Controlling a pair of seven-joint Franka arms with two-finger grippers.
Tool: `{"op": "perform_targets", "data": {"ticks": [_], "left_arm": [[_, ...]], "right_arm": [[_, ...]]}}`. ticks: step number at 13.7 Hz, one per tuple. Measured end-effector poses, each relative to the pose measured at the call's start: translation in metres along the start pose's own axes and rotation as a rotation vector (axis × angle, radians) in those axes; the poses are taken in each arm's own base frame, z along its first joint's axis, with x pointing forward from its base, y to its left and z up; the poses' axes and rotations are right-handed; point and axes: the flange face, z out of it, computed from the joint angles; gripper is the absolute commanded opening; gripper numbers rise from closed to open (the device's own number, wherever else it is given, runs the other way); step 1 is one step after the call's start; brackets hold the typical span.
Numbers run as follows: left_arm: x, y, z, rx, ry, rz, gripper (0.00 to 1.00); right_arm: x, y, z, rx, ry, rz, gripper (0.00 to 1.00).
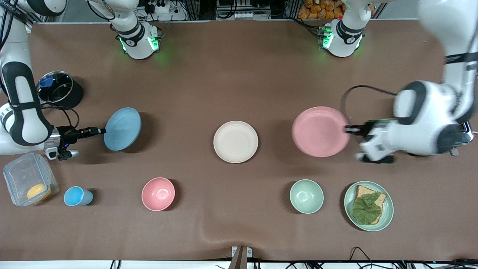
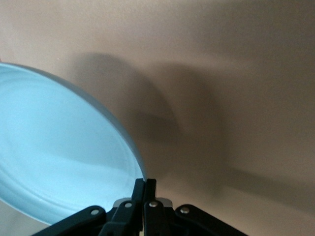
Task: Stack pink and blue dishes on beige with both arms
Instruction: 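Lift the pink and blue plates with the left and right grippers, then lower the pink plate onto the beige plate with the left gripper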
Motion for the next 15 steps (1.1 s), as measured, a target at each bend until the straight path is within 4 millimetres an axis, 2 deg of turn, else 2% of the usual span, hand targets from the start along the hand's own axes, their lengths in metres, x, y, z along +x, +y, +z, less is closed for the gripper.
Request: {"op": "perform_targets", "data": {"ticks": [2,5,7,9,12,15], "left_arm": [[0.009,0.060,0.030,0.006,0.054,-0.037,0.00],[0.025,0.109,0.069,-0.051,0.129,-0.066,0.00],[0.032,0.133,0.097,-0.092,0.147,-0.077,0.00],[0.032,0.158,0.127,-0.107,0.149,-0.068,0.00],[0.031,0.179,0.153,-0.145,0.156,-0.082,0.00],[0.022,0.198,0.178,-0.142,0.119,-0.146,0.00]], "right_arm": [[0.002,-0.007,-0.006,0.008,-0.010,-0.006,0.00],[0.009,-0.022,-0.023,0.011,-0.020,0.001,0.00],[0.015,-0.032,-0.028,0.001,-0.020,0.001,0.00],[0.025,-0.050,-0.030,-0.012,-0.030,0.013,0.00],[0.050,-0.098,-0.022,-0.054,-0.052,0.039,0.00],[0.069,-0.142,-0.009,-0.094,-0.070,0.078,0.00]]}}
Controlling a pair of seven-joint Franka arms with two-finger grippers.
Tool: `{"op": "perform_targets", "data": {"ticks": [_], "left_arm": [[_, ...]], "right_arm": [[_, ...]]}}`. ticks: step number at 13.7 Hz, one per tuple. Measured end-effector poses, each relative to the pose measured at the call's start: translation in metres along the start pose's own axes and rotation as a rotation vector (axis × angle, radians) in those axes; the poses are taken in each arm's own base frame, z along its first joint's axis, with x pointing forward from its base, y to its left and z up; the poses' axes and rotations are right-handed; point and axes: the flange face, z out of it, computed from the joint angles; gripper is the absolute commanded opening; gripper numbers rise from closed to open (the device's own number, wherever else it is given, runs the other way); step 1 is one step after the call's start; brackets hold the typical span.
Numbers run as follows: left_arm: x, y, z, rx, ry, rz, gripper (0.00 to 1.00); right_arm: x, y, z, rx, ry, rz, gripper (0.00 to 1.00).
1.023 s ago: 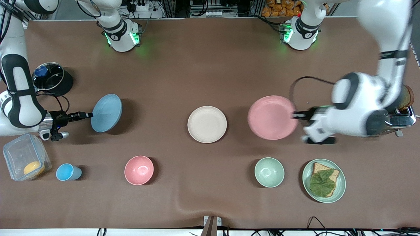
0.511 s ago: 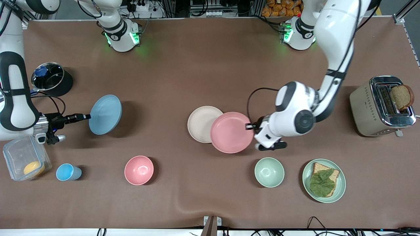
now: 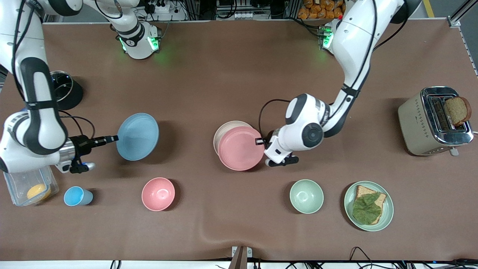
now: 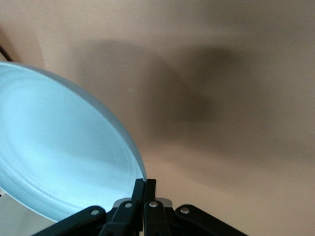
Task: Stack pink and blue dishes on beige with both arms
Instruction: 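Lower the pink plate onto the beige plate with the left gripper, then place the blue plate on the pink plate while the left gripper withdraws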
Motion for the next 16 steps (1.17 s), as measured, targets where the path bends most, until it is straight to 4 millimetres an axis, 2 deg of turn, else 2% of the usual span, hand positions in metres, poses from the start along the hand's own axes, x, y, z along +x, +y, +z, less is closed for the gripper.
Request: {"op": "perform_targets", "data": {"ticks": [1,2,5,7,8,10,13,16], "left_arm": [[-0.006,0.005,0.007,0.007,-0.007,-0.025,0.11],[-0.010,0.009,0.014,0.013,-0.014,-0.037,0.99],[-0.014,0.009,0.023,0.026,-0.024,-0.073,1.00],[-0.009,0.003,0.015,0.029,-0.021,-0.084,1.00],[-0.007,0.001,0.004,0.034,-0.022,-0.088,1.00],[-0.002,-0.008,-0.038,0.060,-0.012,-0.091,1.00],[-0.001,-0.037,-0.128,0.188,0.064,-0.051,1.00],[-0.007,-0.059,-0.189,0.292,0.129,0.041,1.00]], "right_arm": [[0.004,-0.014,0.002,-0.012,-0.002,0.020,0.00],[0.008,-0.027,0.003,-0.023,-0.004,0.042,0.00],[0.017,-0.064,0.011,-0.053,-0.012,0.090,0.00],[0.021,-0.083,0.016,-0.069,-0.015,0.116,0.00],[0.023,-0.094,0.019,-0.078,-0.016,0.130,0.00],[0.027,-0.124,0.030,-0.100,-0.022,0.153,0.00],[0.037,-0.185,0.061,-0.134,0.006,0.194,0.00],[0.043,-0.251,0.104,-0.178,0.046,0.246,0.00]]}}
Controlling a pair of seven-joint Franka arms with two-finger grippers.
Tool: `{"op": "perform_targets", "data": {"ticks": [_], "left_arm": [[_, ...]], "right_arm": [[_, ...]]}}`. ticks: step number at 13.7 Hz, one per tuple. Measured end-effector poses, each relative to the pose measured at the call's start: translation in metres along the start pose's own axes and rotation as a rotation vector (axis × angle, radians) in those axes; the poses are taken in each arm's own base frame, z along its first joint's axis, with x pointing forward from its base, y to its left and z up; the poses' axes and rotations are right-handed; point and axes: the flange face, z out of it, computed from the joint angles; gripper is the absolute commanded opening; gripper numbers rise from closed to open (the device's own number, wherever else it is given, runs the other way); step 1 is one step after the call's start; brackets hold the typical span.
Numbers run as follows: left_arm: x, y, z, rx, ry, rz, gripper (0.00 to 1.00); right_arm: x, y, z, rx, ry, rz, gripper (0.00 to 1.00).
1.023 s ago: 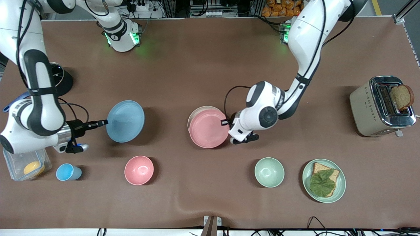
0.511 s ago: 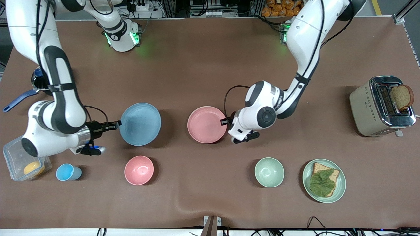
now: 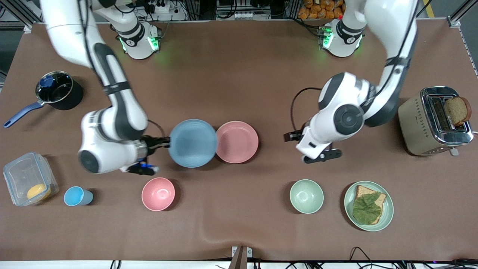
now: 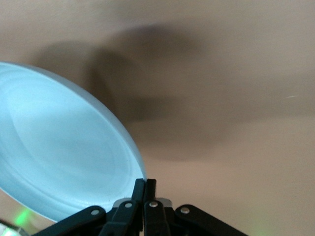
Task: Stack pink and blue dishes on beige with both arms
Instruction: 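Place the blue plate on the pink plate while the left gripper withdraws, then open the right gripper and withdraw it from the plate stack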
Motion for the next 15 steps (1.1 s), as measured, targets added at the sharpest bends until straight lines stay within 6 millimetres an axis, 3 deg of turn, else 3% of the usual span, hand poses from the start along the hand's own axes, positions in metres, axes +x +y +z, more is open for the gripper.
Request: {"op": "perform_targets", "data": {"ticks": [3,5,7,12,15], "left_arm": [[0.016,-0.058,-0.039,0.031,0.051,0.157,1.00],[0.031,-0.104,-0.057,0.032,0.072,0.256,1.00],[0.040,-0.137,-0.069,0.077,0.098,0.294,1.00],[0.043,-0.163,-0.093,0.126,0.146,0.323,1.00],[0.049,-0.183,-0.111,0.120,0.181,0.305,1.00]], "right_arm": [[-0.022,-0.062,0.040,-0.049,0.003,0.018,0.00],[-0.029,-0.081,0.055,-0.065,0.007,0.025,0.00],[-0.029,-0.087,0.065,-0.071,0.014,0.042,0.00],[-0.027,-0.104,0.096,-0.083,0.044,0.063,0.00],[-0.025,-0.110,0.101,-0.073,0.072,0.069,0.00]]}}
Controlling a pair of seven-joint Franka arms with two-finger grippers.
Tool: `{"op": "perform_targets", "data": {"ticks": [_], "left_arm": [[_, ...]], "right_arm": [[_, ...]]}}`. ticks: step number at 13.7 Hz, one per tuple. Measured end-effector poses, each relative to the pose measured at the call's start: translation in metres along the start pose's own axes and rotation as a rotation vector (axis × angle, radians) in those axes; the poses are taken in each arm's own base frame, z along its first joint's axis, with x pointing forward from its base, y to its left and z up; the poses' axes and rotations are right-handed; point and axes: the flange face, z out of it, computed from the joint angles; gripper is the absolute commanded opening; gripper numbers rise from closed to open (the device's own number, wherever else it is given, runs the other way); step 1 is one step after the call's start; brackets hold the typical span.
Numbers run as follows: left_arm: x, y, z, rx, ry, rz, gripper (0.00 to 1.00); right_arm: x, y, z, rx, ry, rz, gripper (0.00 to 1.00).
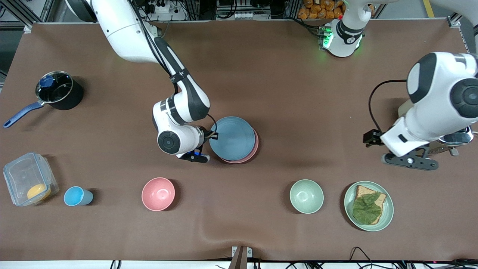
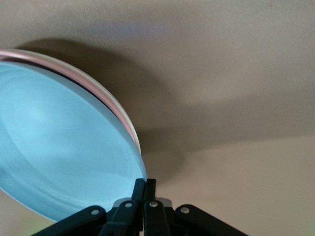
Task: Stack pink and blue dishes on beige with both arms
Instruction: 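Open the right gripper and withdraw it from the plate stack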
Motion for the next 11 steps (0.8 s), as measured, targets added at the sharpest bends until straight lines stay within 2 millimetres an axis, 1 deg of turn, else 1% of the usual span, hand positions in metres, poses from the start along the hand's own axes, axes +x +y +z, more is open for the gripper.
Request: {"op": "perform_targets", "data": {"ticks": [2,3,7,9,10,11], "left_arm": [[0.002,-0.021,-0.015,0.001,0.033,-0.032,1.00],[0.003,-0.028,-0.020,0.002,0.044,-0.041,1.00],[0.005,-0.033,-0.036,0.004,0.076,-0.049,1.00],[0.004,-0.046,-0.046,0.001,0.095,-0.071,1.00],[0.001,-0.053,-0.053,-0.010,0.105,-0.089,1.00],[-0.004,-0.059,-0.061,-0.025,0.112,-0.106,1.00]], "right_arm": [[0.001,-0.001,-0.001,0.013,0.003,0.007,0.00],[0.001,-0.001,-0.001,0.020,0.003,0.010,0.00],[0.002,-0.006,-0.005,0.067,0.015,0.022,0.00],[0.002,-0.008,-0.005,0.075,0.020,0.023,0.00],[0.002,-0.009,-0.005,0.076,0.020,0.022,0.02],[0.002,-0.009,-0.005,0.076,0.021,0.022,0.18]]}}
